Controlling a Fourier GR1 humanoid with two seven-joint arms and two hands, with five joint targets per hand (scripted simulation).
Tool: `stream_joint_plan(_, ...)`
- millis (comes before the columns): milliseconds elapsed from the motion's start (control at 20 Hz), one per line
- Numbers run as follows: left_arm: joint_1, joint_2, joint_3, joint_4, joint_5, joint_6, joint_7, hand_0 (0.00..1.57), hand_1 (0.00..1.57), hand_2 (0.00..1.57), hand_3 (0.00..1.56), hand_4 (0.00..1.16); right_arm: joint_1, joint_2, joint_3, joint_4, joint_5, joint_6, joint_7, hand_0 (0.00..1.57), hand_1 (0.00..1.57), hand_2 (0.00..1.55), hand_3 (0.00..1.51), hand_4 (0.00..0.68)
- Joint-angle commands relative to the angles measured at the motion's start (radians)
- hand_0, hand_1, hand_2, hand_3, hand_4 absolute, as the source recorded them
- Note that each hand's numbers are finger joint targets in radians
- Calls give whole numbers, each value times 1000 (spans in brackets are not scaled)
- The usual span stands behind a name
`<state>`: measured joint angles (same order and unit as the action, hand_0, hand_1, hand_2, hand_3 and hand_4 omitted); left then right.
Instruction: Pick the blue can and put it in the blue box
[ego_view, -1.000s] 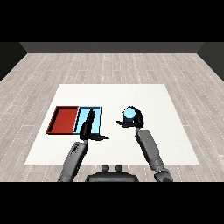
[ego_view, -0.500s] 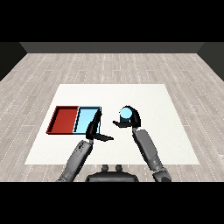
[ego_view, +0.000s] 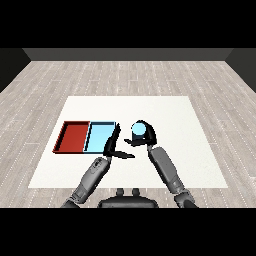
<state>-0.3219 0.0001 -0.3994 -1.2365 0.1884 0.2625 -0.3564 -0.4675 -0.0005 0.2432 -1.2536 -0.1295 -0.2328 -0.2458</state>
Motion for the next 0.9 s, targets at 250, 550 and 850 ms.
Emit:
stream_joint_plan(250,2,0,-92,21,55,55,10,0,0,0,0,0,-39,0,59,45,-73,-28,-50,1435,1435,1460,1357,553)
stream_joint_plan(550,-101,0,-91,131,150,84,-29,0,0,0,0,0,-23,0,176,91,-109,-95,-118,1434,1434,1462,1374,551)
stream_joint_plan(850,-79,0,-103,94,111,79,3,0,0,0,0,0,-13,0,143,0,-94,-69,-41,1420,1420,1457,1363,559)
